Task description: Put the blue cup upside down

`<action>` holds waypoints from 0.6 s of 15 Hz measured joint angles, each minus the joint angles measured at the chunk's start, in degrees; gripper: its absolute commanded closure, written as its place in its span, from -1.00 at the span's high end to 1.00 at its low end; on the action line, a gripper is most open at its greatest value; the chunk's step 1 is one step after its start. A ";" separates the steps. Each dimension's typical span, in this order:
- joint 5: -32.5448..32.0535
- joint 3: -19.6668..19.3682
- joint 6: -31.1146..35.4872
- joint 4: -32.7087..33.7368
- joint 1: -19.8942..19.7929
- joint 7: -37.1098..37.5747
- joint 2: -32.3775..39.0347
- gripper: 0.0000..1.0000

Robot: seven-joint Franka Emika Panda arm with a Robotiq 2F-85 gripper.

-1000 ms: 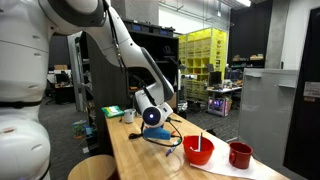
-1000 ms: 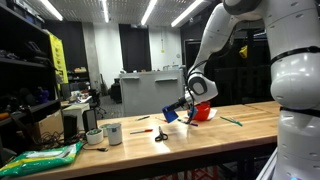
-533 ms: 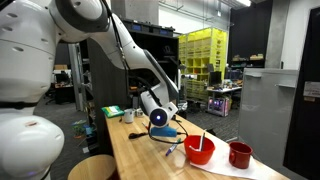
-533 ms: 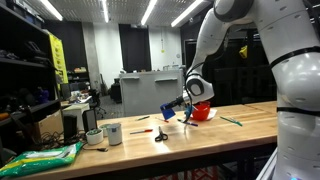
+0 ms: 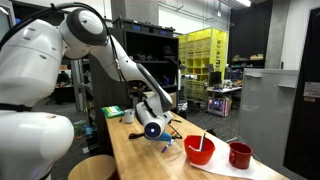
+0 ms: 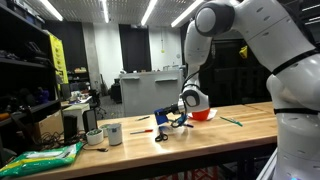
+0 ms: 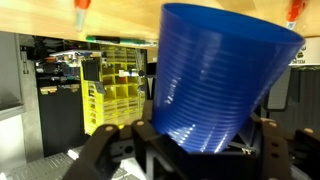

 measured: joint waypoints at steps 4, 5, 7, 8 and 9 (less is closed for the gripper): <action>3.91 -1.99 -3.24 0.72 4.65 -0.08 3.83 0.04; 3.90 -2.23 -3.24 1.00 4.85 -0.08 4.12 0.04; 3.78 -3.24 -3.33 1.46 4.88 -0.08 4.69 0.04; 3.76 -3.85 -3.37 1.63 4.90 -0.08 4.95 0.04; 3.75 -4.46 -3.40 1.79 5.03 -0.08 5.20 0.04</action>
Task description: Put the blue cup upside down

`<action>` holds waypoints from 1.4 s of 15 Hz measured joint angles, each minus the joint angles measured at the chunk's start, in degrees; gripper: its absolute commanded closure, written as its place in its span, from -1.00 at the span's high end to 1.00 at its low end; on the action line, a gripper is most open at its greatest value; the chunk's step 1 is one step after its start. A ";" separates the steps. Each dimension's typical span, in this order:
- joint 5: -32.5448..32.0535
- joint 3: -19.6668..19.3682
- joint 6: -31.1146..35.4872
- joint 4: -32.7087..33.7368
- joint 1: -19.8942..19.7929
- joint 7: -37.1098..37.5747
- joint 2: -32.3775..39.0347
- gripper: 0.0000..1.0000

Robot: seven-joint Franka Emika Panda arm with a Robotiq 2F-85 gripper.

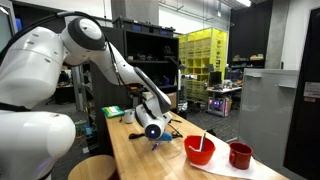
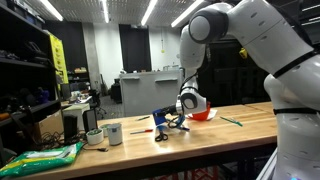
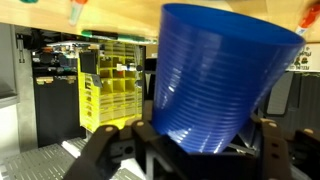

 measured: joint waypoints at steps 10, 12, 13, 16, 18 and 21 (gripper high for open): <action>0.00 -1.41 -0.11 3.02 0.19 0.00 2.35 0.04; 0.00 -1.25 -0.10 4.41 -0.12 0.01 3.11 0.04; 0.00 -1.11 -0.10 5.24 -0.39 0.02 3.54 0.04; 0.00 -0.03 -0.06 7.75 -1.79 0.03 4.74 0.04; 0.00 1.21 -0.05 9.24 -3.09 0.03 5.54 0.04; 0.00 2.99 -0.01 11.02 -4.74 0.03 6.65 0.98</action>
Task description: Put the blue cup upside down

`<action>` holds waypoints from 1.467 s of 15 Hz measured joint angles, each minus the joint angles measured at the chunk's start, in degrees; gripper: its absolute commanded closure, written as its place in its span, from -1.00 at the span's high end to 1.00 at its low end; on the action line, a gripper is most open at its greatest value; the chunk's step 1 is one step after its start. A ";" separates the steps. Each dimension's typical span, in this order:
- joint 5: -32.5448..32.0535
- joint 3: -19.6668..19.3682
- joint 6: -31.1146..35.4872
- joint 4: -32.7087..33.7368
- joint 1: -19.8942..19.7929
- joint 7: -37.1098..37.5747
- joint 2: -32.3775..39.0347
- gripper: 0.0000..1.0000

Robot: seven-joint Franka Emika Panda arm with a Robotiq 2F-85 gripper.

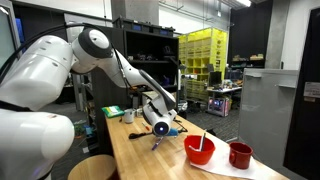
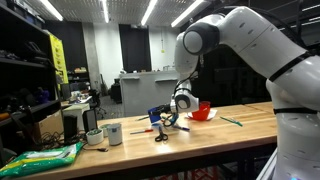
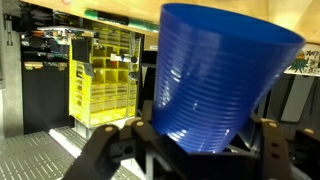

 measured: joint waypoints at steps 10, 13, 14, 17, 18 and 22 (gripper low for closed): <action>0.00 1.72 0.12 2.50 -1.47 0.00 1.38 1.00; 0.00 -0.36 0.12 2.48 -0.09 0.02 1.37 1.00; 0.00 -1.52 0.12 2.40 0.74 0.05 1.37 1.00; 0.00 -5.78 0.12 1.82 4.12 0.12 1.32 1.00; 0.00 -7.32 0.12 1.46 5.49 0.16 1.27 1.00; 0.01 -13.27 0.12 -1.37 11.98 0.23 0.68 1.00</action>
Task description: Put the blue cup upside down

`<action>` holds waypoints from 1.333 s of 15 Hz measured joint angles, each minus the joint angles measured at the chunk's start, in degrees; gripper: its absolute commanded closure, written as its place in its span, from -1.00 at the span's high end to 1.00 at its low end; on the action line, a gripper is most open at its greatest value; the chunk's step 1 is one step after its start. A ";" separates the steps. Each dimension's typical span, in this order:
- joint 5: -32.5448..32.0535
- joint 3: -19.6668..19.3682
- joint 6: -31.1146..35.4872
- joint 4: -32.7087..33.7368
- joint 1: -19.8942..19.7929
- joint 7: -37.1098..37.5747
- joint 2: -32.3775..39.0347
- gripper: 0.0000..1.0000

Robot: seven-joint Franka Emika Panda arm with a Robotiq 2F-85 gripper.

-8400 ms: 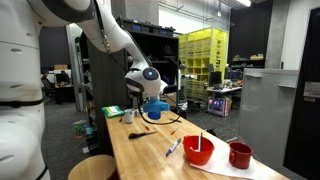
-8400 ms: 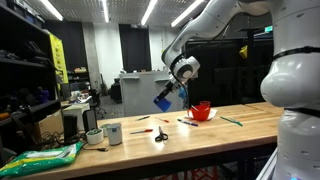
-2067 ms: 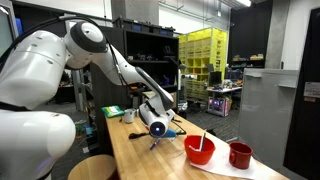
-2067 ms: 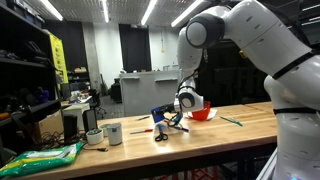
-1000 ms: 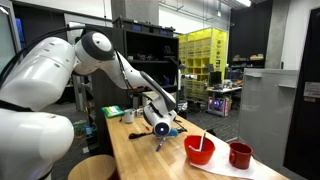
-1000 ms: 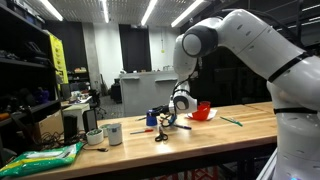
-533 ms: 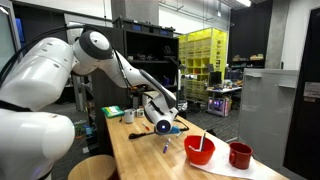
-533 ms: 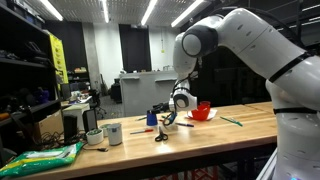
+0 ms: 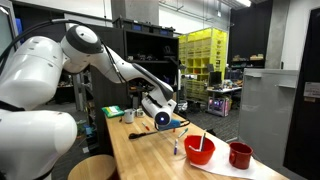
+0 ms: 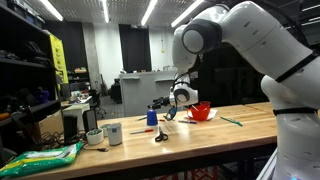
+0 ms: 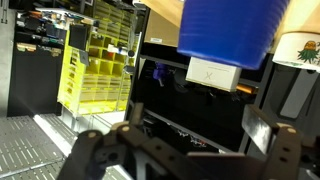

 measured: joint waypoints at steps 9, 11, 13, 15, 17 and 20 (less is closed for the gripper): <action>0.01 -9.24 0.43 -5.37 10.58 0.11 -0.73 1.00; 0.01 -9.22 0.43 -5.37 10.57 0.11 -0.73 1.00; 0.01 -9.22 0.43 -5.37 10.56 0.11 -0.73 1.00; 0.01 -9.21 0.43 -5.37 10.56 0.11 -0.73 1.00; 0.01 -9.20 0.43 -5.37 10.55 0.11 -0.73 1.00; -0.01 -9.19 0.07 -5.36 10.58 0.10 -0.73 1.00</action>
